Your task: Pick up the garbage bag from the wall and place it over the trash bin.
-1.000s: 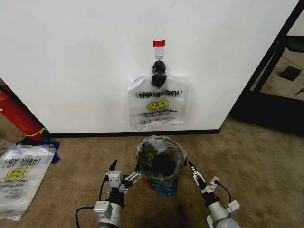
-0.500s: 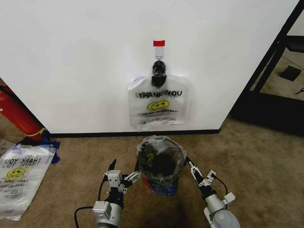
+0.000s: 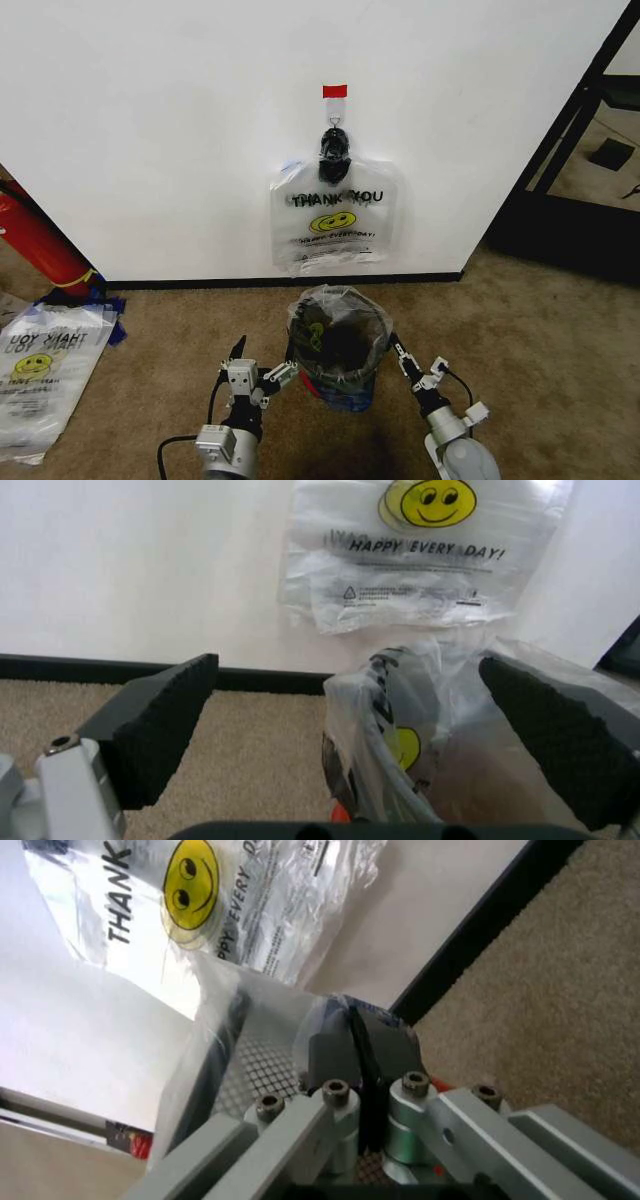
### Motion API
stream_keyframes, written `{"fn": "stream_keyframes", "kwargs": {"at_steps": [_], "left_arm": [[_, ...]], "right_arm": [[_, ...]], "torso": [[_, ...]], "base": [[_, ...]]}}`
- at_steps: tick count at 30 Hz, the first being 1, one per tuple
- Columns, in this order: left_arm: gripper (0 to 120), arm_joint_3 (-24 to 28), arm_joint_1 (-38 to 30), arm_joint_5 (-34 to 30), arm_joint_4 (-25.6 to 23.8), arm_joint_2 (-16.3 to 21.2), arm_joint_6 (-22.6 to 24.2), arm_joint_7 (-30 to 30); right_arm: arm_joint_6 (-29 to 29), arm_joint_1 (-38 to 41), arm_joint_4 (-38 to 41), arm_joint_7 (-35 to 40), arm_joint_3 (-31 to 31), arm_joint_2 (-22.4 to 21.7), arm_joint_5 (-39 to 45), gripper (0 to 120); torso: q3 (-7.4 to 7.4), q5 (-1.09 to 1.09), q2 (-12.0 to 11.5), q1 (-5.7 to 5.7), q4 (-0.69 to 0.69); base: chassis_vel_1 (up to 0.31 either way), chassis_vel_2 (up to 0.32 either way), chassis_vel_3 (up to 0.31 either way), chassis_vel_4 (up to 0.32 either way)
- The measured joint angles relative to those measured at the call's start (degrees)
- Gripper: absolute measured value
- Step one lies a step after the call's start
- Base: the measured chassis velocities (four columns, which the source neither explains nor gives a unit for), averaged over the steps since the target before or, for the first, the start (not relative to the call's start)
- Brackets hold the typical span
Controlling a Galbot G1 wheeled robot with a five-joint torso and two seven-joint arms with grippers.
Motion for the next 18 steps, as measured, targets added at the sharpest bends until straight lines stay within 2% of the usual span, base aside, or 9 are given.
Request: {"fn": "stream_keyframes", "kwargs": {"at_steps": [10,18], "left_arm": [[100,0.3,0.2,0.1,-0.3,0.0,0.0,0.0],[100,0.0,0.5,0.1,-0.5,0.0,0.0,0.0]], "right_arm": [[1.7,1.3,-5.0,2.0,0.5,0.1,-1.6,0],[2.3,1.7,-5.5,2.3,0.0,0.3,-3.0,0]], "torso": [[0.0,0.01,0.0,0.0,0.0],[0.0,0.0,0.0,0.0,0.0]], "base": [[0.0,0.0,0.0,0.0],[0.0,0.0,0.0,0.0]]}}
